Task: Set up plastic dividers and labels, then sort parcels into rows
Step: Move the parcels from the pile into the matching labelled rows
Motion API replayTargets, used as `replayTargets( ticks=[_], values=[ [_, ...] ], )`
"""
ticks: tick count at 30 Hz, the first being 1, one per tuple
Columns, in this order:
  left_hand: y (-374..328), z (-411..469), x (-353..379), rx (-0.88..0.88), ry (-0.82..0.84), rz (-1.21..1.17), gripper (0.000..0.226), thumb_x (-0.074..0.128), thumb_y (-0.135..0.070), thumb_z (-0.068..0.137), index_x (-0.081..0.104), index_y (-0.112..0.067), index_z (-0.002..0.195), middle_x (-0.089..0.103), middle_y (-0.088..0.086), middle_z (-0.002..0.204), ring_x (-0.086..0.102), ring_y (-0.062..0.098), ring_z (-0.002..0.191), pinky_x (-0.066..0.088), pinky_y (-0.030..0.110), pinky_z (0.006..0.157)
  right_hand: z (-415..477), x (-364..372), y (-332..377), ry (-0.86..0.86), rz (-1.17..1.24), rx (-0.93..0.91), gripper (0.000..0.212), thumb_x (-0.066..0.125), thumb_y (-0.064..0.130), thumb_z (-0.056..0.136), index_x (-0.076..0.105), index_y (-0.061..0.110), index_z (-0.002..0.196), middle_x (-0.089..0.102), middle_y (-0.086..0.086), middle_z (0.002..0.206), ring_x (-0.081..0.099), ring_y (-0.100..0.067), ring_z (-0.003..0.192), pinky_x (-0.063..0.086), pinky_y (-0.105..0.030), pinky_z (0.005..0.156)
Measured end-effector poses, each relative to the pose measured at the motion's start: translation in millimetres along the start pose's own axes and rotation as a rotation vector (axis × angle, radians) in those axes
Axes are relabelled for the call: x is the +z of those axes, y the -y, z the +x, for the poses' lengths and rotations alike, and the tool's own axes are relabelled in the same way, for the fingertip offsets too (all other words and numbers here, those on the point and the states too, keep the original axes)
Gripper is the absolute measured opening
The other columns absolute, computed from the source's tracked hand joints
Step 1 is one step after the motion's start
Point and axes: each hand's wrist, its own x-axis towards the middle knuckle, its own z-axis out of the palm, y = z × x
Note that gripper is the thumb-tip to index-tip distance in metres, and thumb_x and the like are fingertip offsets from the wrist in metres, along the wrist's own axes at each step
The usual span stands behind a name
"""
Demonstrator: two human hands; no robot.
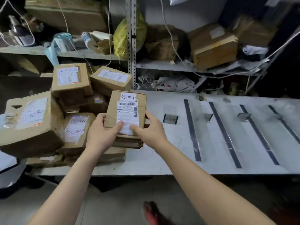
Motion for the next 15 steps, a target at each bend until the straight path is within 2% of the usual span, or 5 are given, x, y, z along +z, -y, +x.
replayTargets(
  ticks=[4, 9, 15],
  values=[
    [-30.6, -25.7, 32.6, 0.078, 0.07, 0.029, 0.046, 0.078, -0.044, 0.085, 0.056, -0.026, 0.121, 0.064, -0.01, 0.106, 0.061, 0.011, 0.097, 0.048, 0.032, 0.081, -28.0, -44.7, -17.3, -0.086, 0.053, 0.025, 0.038, 0.077, 0.038, 0.077, 0.056, 0.055, 0.105, 0.068, 0.026, 0.107, 0.068, -0.005, 0.101, 0.061, -0.04, 0.088],
    [-62.0, -57.5, 78.4, 0.11, 0.131, 0.016, 0.043, 0.08, -0.045, 0.082, 0.059, -0.027, 0.115, 0.067, -0.011, 0.103, 0.061, 0.001, 0.091, 0.052, 0.035, 0.083, -55.4, -102.9, -39.4, -0.151, 0.085, 0.032, 0.039, 0.076, 0.043, 0.078, 0.055, 0.054, 0.109, 0.066, 0.027, 0.108, 0.067, -0.007, 0.103, 0.061, -0.04, 0.088],
    [-111.8, -102.8, 159.9, 0.127, 0.134, -0.031, 0.043, 0.082, -0.041, 0.082, 0.062, -0.024, 0.115, 0.07, -0.007, 0.104, 0.064, 0.005, 0.089, 0.056, 0.038, 0.083, -74.4, -198.3, -79.1, -0.187, 0.107, 0.019, 0.048, 0.076, 0.042, 0.08, 0.058, 0.046, 0.124, 0.067, 0.023, 0.114, 0.065, -0.005, 0.106, 0.06, -0.039, 0.09]
  ],
)
